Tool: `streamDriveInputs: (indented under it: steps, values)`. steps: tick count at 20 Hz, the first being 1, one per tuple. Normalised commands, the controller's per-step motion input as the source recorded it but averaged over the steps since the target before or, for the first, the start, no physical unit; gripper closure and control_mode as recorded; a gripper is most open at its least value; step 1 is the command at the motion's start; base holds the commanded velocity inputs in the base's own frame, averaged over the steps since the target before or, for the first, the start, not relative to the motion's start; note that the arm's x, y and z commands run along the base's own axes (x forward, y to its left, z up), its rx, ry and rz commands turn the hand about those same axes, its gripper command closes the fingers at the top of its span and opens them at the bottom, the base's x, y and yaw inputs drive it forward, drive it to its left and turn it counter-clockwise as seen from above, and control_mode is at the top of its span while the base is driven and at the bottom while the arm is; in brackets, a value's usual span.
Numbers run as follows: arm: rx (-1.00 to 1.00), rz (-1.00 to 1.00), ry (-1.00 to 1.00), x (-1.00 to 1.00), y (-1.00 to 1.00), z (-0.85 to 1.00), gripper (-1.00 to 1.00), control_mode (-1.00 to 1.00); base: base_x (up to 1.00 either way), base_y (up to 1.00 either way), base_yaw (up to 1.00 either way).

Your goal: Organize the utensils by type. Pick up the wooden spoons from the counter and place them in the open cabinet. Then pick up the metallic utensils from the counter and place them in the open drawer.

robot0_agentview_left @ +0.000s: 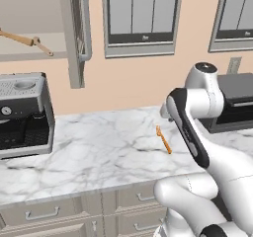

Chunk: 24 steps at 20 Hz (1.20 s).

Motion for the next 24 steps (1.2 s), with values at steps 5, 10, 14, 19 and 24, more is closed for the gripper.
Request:
streamDriveInputs:
  steps: [5,10,14,19,24]
  values:
    - [0.03,0.00,0.14,0.19,-0.23,-0.46,-1.00,-1.00,0.00,0.00,0.00]
    - [0.00,0.00,0.10,0.09,-0.02,-0.48,-1.00,-1.00,0.00,0.00,0.00]
    - [-0.01,0.00,0.08,0.06,-0.01,-0.49,-1.00,-1.00,0.00,0.00,0.00]
    - [0.00,0.00,0.12,0.17,-0.01,-0.46,-1.00,-1.00,0.00,0.00,0.00]
    - [0.00,0.00,0.09,0.30,-0.01,-0.37,-1.00,-1.00,0.00,0.00,0.00]
